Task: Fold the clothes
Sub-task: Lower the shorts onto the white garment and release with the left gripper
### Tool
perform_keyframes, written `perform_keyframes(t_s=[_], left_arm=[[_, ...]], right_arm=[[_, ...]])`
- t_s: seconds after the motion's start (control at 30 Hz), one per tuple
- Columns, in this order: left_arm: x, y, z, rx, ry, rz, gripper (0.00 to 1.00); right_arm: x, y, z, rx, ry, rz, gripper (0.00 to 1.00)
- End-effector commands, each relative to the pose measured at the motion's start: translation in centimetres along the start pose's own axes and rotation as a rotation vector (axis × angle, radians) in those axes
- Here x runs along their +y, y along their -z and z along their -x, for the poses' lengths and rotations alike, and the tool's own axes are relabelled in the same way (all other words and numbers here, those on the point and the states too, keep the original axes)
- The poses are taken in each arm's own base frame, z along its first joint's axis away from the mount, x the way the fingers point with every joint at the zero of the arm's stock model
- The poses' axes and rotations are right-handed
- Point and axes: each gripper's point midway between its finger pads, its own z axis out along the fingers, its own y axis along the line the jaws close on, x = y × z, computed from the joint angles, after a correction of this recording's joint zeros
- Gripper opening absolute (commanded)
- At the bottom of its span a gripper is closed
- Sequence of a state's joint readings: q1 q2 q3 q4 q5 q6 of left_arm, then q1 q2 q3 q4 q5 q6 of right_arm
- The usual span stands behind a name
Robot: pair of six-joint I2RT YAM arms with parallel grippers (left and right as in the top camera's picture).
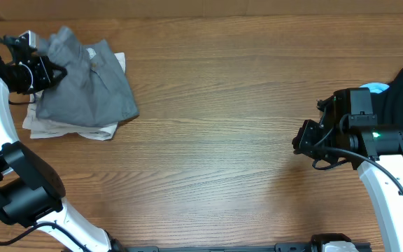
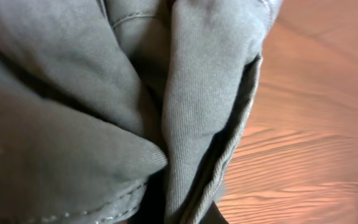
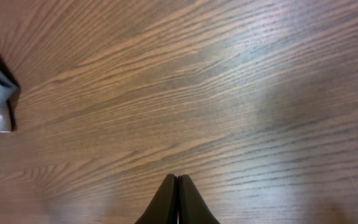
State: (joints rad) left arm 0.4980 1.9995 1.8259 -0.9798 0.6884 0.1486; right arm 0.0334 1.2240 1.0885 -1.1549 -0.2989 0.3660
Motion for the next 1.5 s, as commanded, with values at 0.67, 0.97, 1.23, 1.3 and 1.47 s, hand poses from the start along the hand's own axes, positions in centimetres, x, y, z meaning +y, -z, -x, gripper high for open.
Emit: perform_keyframes(t_s=[0.67, 0.97, 1.23, 1.3, 1.47], left_arm=[[-11.1, -2.4, 2.7, 0.014, -0.371, 0.122, 0.04], [0.6, -3.3, 1.2, 0.132, -0.205, 0.363, 0.04], [7.4, -4.4, -2.7, 0.260, 0.035, 0.478, 0.04], [8.1, -3.8, -2.6, 0.245, 0.071, 0.488, 0.04], [8.4, -2.9, -1.9, 0.197, 0.114, 0.410, 0.04]], right_arm=[[0.4, 0.7, 1.0, -0.045, 0.000, 0.009, 0.04], [0.5, 0.8, 1.2, -0.053, -0.016, 0.013, 0.04], [0.5, 0.8, 1.2, -0.053, -0.016, 0.013, 0.04], [0.6, 0.8, 1.2, -0.055, -0.015, 0.014, 0.04], [0.6, 0.8, 1.4, -0.063, -0.012, 0.017, 0.05]])
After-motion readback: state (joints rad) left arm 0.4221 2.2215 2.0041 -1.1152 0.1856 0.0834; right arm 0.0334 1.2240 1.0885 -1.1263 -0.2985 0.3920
